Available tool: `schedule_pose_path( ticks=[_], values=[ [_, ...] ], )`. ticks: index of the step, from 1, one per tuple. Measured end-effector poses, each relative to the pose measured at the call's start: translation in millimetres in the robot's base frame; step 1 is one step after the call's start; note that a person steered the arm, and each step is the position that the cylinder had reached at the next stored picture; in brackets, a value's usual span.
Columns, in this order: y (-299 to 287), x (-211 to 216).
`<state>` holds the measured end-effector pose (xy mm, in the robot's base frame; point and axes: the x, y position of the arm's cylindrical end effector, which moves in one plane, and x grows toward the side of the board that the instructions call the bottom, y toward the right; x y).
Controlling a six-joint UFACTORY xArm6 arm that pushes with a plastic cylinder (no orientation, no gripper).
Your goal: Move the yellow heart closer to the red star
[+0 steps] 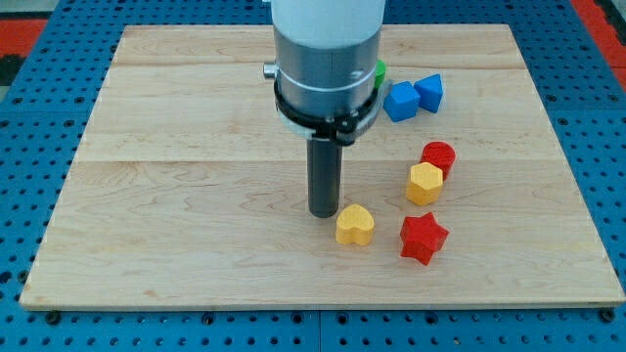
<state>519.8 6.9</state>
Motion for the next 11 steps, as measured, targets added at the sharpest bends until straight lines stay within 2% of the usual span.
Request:
schedule_pose_path(
  ticks=[7,11],
  values=[
    [10,36],
    [69,42]
  ],
)
